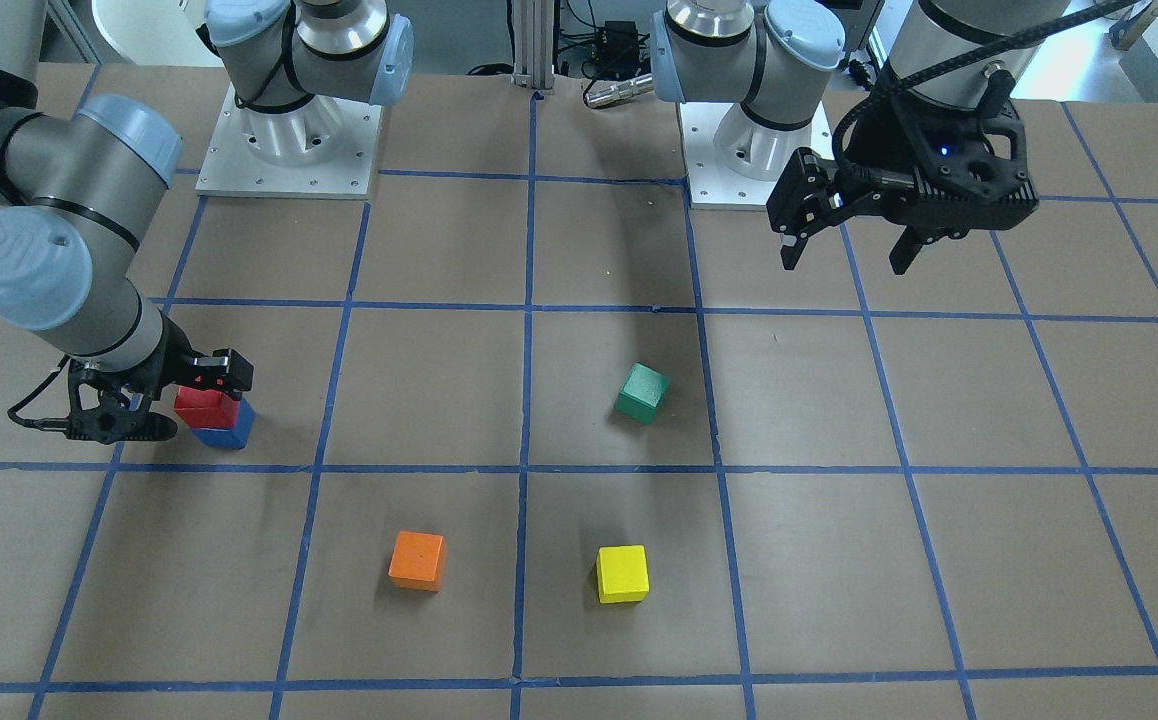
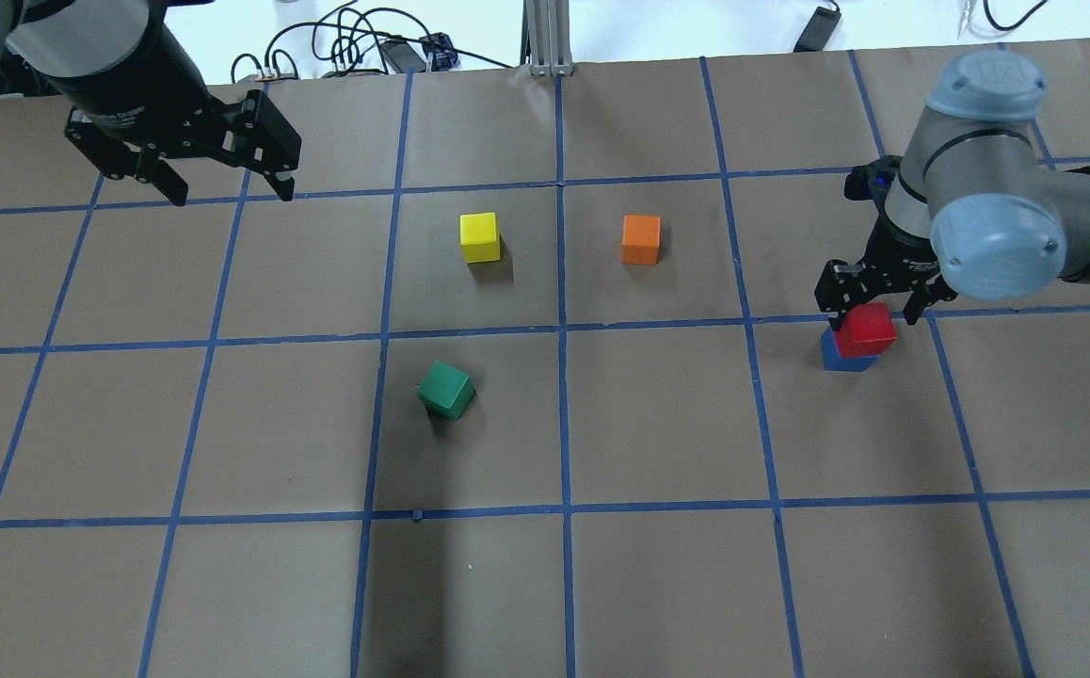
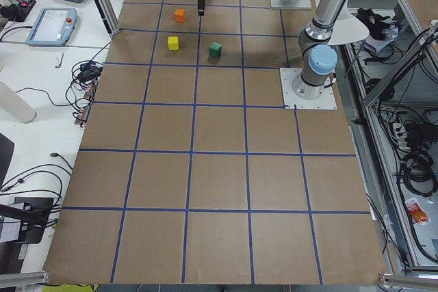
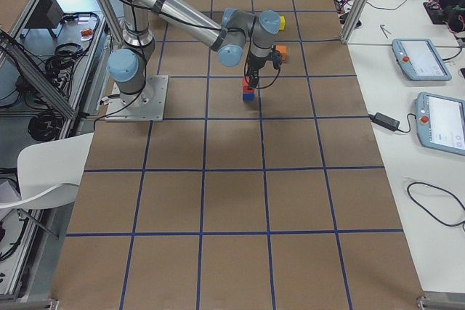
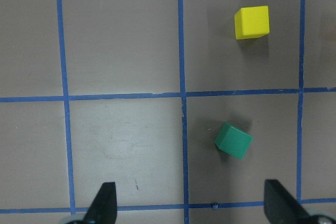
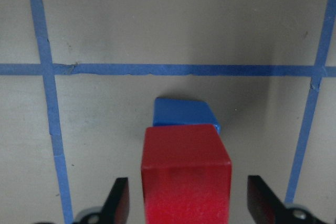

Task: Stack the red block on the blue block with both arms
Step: 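Lower the red cube onto the top of the blue cube, then open the right gripper and raise it off the red cube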

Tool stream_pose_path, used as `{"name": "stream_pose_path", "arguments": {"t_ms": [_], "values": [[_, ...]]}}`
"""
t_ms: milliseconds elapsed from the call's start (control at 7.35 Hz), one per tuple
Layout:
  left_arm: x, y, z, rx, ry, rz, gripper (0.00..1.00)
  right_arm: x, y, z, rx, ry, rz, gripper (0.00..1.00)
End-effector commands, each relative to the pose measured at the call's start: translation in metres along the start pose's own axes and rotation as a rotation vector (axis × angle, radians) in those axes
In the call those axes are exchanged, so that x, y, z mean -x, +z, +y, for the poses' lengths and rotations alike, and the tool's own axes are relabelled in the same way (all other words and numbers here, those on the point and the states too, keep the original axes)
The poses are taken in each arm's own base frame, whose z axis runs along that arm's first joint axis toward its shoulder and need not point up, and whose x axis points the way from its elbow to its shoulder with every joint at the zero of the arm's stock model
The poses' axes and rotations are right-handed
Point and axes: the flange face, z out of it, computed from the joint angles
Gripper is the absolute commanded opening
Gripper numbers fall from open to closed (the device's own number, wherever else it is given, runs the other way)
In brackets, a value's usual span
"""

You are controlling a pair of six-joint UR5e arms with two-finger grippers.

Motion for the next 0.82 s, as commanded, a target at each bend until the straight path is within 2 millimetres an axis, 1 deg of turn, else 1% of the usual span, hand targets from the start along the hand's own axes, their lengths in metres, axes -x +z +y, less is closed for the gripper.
{"name": "stream_pose_path", "arguments": {"t_ms": [0,272,544,680], "values": [[0.0,-0.001,0.0,-0.003,0.0,0.0,1.0,-0.002,-0.043,0.006,0.0,0.001,-0.003,1.0],[0.0,-0.001,0.0,-0.003,0.0,0.0,1.0,-0.002,-0.112,0.016,0.025,-0.001,-0.016,1.0],[0.0,-0.001,0.0,-0.004,0.0,0.0,1.0,0.007,-0.173,0.039,0.025,0.008,-0.019,1.0],[0.0,-0.001,0.0,-0.004,0.0,0.0,1.0,0.022,-0.189,0.051,0.002,0.016,-0.011,1.0]]}}
